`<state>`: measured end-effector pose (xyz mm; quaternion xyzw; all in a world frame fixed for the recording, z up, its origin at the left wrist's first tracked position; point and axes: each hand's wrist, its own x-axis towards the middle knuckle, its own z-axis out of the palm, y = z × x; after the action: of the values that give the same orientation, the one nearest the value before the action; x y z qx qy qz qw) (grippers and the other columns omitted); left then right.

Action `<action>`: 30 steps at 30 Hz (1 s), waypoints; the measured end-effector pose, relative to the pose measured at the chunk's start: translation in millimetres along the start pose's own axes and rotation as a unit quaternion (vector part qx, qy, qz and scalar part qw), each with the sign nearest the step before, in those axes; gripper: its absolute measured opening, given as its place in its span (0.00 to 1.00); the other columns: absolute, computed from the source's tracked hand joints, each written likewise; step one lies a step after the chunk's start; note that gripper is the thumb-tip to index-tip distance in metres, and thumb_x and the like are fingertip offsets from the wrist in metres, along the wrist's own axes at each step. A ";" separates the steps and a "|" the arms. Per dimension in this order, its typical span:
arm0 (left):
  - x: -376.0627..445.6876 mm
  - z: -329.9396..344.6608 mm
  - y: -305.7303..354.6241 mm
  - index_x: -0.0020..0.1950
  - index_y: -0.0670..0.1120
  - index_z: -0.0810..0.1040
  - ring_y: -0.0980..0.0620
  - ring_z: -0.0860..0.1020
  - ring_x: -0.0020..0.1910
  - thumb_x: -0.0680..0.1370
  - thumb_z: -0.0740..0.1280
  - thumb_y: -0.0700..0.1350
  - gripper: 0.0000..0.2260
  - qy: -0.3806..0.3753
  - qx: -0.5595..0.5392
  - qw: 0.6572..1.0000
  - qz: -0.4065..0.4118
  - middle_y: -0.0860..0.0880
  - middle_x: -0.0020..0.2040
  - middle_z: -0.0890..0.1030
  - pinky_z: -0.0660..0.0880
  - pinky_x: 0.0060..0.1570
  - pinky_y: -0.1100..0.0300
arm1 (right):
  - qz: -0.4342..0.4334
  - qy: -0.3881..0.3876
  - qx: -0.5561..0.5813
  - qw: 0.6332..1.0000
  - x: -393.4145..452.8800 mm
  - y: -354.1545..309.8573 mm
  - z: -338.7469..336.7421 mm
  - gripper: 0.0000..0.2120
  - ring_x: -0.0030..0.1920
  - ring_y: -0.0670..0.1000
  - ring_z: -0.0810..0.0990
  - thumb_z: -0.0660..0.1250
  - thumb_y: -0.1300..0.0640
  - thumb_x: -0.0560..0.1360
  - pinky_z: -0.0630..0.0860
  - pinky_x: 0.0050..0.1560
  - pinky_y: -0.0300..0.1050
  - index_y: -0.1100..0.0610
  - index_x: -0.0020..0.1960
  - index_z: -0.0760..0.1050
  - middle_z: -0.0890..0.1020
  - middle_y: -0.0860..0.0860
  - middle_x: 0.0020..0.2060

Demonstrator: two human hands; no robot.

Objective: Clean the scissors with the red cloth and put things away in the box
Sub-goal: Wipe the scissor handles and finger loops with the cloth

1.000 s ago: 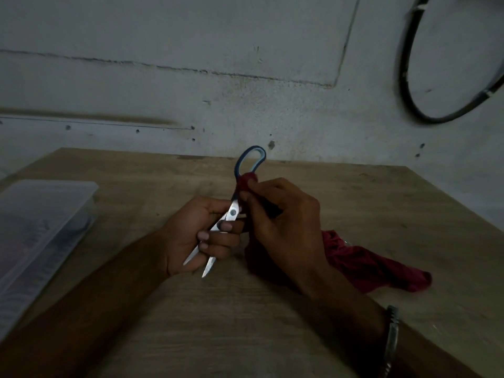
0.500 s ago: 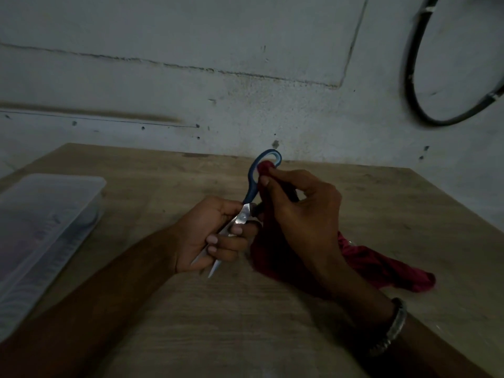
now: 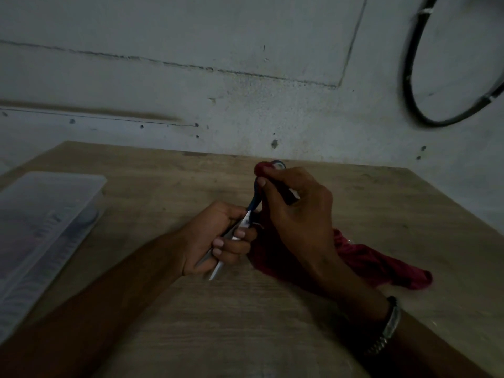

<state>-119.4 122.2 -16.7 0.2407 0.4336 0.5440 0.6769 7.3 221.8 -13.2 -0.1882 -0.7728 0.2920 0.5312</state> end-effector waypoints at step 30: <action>-4.1 -21.7 12.5 0.61 0.38 0.80 0.59 0.55 0.20 0.84 0.53 0.48 0.21 -0.114 -0.069 0.991 0.012 0.51 0.31 0.63 0.55 0.17 0.67 | 0.192 -0.160 0.103 0.963 26.4 33.2 -21.6 0.10 0.50 0.40 0.87 0.71 0.58 0.83 0.81 0.49 0.34 0.51 0.63 0.85 0.88 0.46 0.55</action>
<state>-144.5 118.8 -16.4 0.2589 0.3121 0.5501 0.7300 17.1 268.2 -10.3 -0.2280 -0.7629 0.4926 0.3512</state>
